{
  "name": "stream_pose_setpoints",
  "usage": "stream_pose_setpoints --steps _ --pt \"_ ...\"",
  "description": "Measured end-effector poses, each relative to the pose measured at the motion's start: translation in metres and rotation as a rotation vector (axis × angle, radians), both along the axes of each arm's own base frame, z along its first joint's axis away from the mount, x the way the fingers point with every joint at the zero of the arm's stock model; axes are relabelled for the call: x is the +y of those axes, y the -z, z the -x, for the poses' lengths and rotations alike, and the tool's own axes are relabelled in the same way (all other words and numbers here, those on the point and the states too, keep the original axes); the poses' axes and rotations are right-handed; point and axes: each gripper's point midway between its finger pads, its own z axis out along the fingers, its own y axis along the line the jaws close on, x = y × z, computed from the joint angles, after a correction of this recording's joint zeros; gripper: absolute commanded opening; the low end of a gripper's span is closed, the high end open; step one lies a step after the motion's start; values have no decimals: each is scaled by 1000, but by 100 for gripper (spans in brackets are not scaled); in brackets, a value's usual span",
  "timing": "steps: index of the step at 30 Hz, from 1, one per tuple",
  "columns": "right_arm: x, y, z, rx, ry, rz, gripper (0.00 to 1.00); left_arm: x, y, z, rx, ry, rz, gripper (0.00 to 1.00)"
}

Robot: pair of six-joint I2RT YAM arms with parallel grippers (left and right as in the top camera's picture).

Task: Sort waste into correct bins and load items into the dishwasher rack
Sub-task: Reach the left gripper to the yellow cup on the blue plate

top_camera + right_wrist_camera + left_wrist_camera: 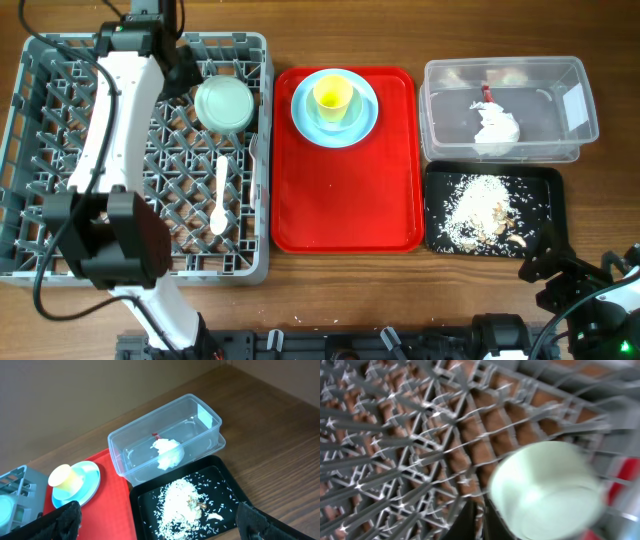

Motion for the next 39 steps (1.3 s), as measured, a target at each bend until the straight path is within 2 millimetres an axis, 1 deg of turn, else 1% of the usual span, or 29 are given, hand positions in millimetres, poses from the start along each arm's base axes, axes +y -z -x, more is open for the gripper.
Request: stream_pose_setpoints --steps 1,4,5,7,9,10,12,13,15,16,17,18,19,20,21,23,26,27,31,35,39 --pt "0 0 0 0 0 0 100 -15 -15 -5 -52 28 24 23" --pt "0 0 0 0 0 0 100 -81 -74 -16 -244 174 109 32" --pt "0 0 0 0 0 0 100 -115 -100 -13 -318 247 149 32" --pt "0 0 0 0 0 0 100 -171 -131 -3 -407 377 213 34" --pt "0 0 0 0 0 0 100 -214 -140 6 -441 469 249 34" --pt "0 0 0 0 0 0 100 -241 -140 11 -451 524 270 34" --pt "0 0 0 0 0 0 100 -273 -132 16 -447 583 285 33" --pt "0 0 0 0 0 0 100 -288 -123 16 -439 607 284 32" --pt "0 0 0 0 0 0 100 -309 -95 15 -391 635 269 31" --pt "0 0 0 0 0 0 100 -315 -80 13 -362 640 259 30" --pt "0 0 0 0 0 0 100 -319 -60 11 -325 642 245 29" --pt "0 0 0 0 0 0 100 -322 -46 9 -298 643 238 29" --pt "0 0 0 0 0 0 100 -324 -28 6 -266 641 225 25" --pt "0 0 0 0 0 0 100 -324 -14 4 -241 636 208 19" --pt "0 0 0 0 0 0 100 -322 6 0 -209 625 182 18" --pt "0 0 0 0 0 0 100 -319 27 -3 -178 612 144 18" --pt "0 0 0 0 0 0 100 -315 44 -6 -153 599 111 18" --pt "0 0 0 0 0 0 100 -315 47 -6 -149 598 107 19" --pt "0 0 0 0 0 0 100 -314 54 -6 -134 596 99 20" --pt "0 0 0 0 0 0 100 -311 57 -1 -107 596 91 22" --pt "0 0 0 0 0 0 100 -310 58 -1 -104 596 90 22"
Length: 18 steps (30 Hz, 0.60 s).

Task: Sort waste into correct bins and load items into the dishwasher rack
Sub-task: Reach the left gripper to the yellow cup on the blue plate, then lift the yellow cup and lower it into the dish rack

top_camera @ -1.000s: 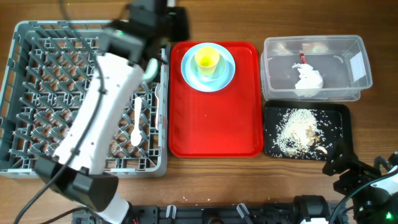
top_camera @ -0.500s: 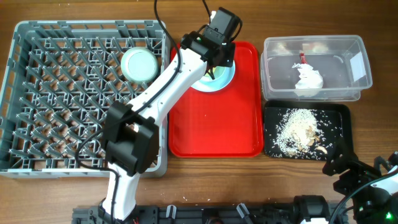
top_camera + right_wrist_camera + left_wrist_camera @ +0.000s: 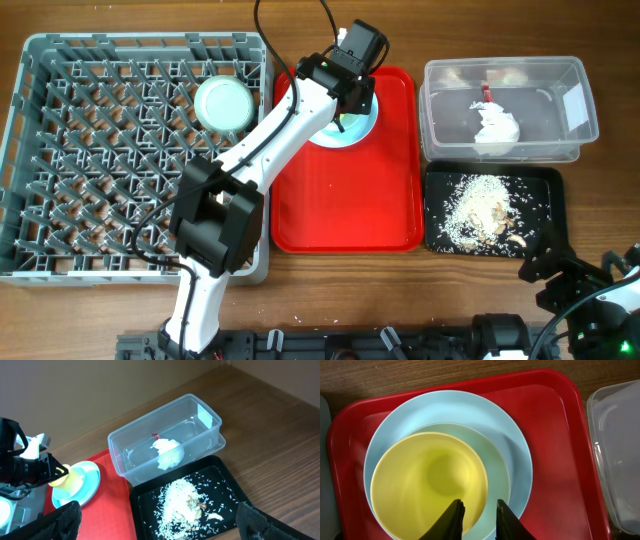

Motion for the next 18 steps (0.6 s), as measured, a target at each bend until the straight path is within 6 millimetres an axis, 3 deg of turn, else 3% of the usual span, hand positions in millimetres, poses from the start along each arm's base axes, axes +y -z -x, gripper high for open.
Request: stream_pose_setpoints --steps 8,18 --pt "0 0 0 0 0 0 100 2 20 3 13 0 -9 18" --pt "0 0 0 0 0 0 100 1 19 2 4 0 -3 17"
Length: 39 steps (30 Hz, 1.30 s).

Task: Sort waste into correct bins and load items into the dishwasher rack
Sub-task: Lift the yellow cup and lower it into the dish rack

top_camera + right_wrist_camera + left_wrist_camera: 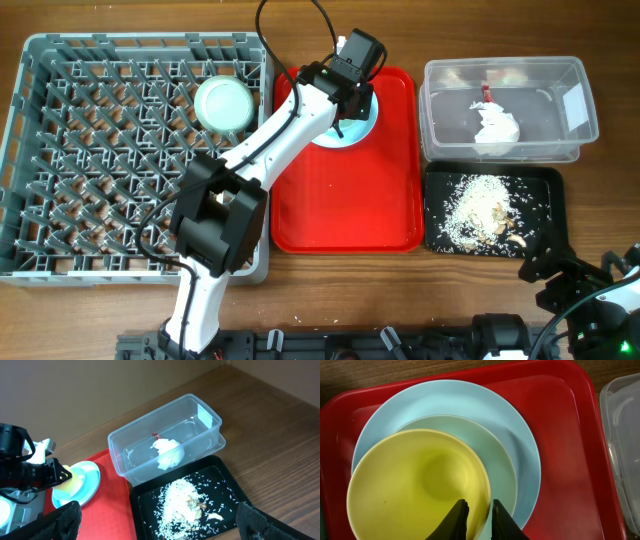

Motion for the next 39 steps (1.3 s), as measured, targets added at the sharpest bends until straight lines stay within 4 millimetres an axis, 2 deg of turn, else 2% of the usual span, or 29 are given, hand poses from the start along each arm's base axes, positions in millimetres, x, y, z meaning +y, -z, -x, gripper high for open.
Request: stream_pose_setpoints --steps 5,7,11,14,16,19,20,21,22,23,25,27,29,31,36,39 --pt "0 0 0 0 0 0 100 1 6 1 2 0 -2 14" --pt "0 0 0 0 0 0 100 8 15 4 9 -13 -36 4" --pt "0 0 0 0 0 0 100 15 13 -4 -33 -40 -70 4" --pt "0 0 0 0 0 0 100 20 7 0 -19 -45 -92 4" --pt "0 0 0 0 0 0 100 25 -20 12 0 -41 -87 4" --pt "0 0 0 0 0 0 100 34 -101 36 -32 -46 7 4" --pt "0 0 0 0 0 0 100 44 -141 57 -44 -41 62 4" --pt "0 0 0 0 0 0 100 53 -179 69 -93 -42 122 4" --pt "0 0 0 0 0 0 100 61 -201 83 -99 -37 164 4" --pt "0 0 0 2 0 0 100 80 -220 105 -68 -39 206 4" --pt "0 0 0 2 0 0 100 112 -242 134 11 -33 318 4" --pt "0 0 0 1 0 0 100 128 -241 148 134 26 451 4" --pt "0 0 0 1 0 0 100 135 -230 150 229 75 557 4" --pt "0 0 0 1 0 0 100 154 -210 153 340 87 707 4" --pt "0 0 0 1 0 0 100 204 -155 145 433 -26 979 4" --pt "0 0 0 1 0 0 100 234 -115 131 452 -117 1078 4"
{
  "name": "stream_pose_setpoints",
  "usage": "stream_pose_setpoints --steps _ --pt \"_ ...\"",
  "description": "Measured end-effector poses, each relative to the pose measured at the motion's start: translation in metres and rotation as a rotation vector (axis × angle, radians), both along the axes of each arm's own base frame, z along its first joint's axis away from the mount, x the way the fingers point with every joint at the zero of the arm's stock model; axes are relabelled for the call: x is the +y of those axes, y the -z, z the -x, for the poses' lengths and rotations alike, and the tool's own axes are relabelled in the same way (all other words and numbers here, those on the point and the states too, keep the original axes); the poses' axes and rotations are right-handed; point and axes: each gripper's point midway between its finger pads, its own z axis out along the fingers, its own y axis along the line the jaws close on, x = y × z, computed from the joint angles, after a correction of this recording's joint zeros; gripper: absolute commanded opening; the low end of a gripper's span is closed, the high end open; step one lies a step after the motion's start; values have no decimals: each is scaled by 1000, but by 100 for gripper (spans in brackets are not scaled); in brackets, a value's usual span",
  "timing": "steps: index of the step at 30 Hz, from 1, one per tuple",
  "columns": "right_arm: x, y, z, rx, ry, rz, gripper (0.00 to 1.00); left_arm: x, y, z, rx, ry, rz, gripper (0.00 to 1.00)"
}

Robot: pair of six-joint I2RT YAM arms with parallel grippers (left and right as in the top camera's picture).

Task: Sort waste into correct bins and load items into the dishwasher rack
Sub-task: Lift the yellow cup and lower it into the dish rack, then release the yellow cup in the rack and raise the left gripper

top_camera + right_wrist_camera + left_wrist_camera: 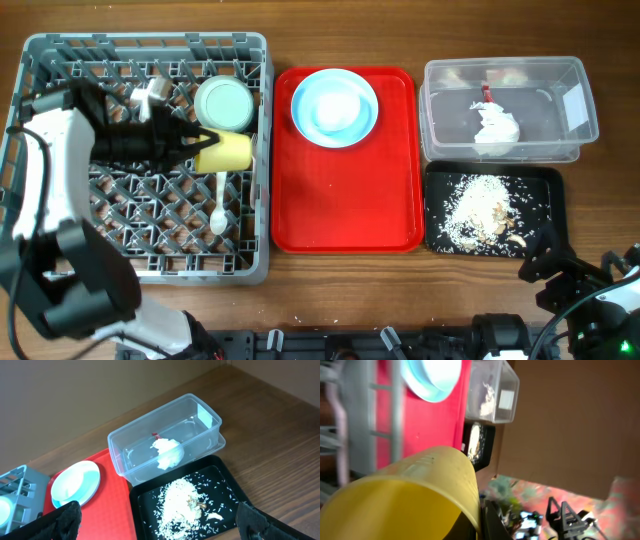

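My left gripper (197, 150) is shut on the rim of a yellow cup (226, 150), which lies on its side over the right part of the grey dishwasher rack (60, 255). In the left wrist view the yellow cup (405, 500) fills the lower left, with a dark finger (492, 521) on its rim. I cannot tell whether it touches the rack. An upturned pale green bowl (224, 103) and a white spoon (219, 200) sit in the rack beside it. A light blue plate (334, 107) lies bare on the red tray (345, 210). My right gripper (159, 522) stands wide open, low at the table's front right.
A clear plastic container (505, 95) holding a white crumpled wad (497, 126) stands at the back right. In front of it lies a black tray (545, 185) with spilled rice and food scraps (480, 210). The left arm stretches across the rack's left half.
The yellow cup has left the blue plate on the red tray and now hangs in my left gripper over the rack's right side, tipped on its side. The right arm has not moved.
My left gripper was first down in the rack beside the green bowl, the cup standing on the plate. It then stood over the cup with its fingers astride the rim, then closer together. Now the cup is held over the rack and the plate is bare.
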Motion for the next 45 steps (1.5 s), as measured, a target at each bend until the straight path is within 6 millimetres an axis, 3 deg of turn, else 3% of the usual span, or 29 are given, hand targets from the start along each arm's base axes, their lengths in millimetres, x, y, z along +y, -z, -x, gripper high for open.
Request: stream_pose_setpoints --steps 6,11,22,31,39,40,41,42,45 --pt "0 0 0 0 0 0 100 59 55 -25 81 -154 78 4" --pt "0 0 0 0 0 0 100 73 63 -33 107 -225 175 4" --pt "0 0 0 0 0 0 100 75 62 -37 96 -243 208 4" --pt "0 0 0 0 0 0 100 61 64 -44 44 -193 188 4" --pt "0 0 0 0 0 0 100 81 75 -43 133 -248 133 6" --pt "0 0 0 0 0 0 100 84 76 -42 154 -263 136 9" --pt "0 0 0 0 0 0 100 88 77 -41 177 -280 137 88" --pt "0 0 0 0 0 0 100 93 78 -40 196 -298 135 100" --pt "0 0 0 0 0 0 100 109 98 -26 283 -316 35 100"
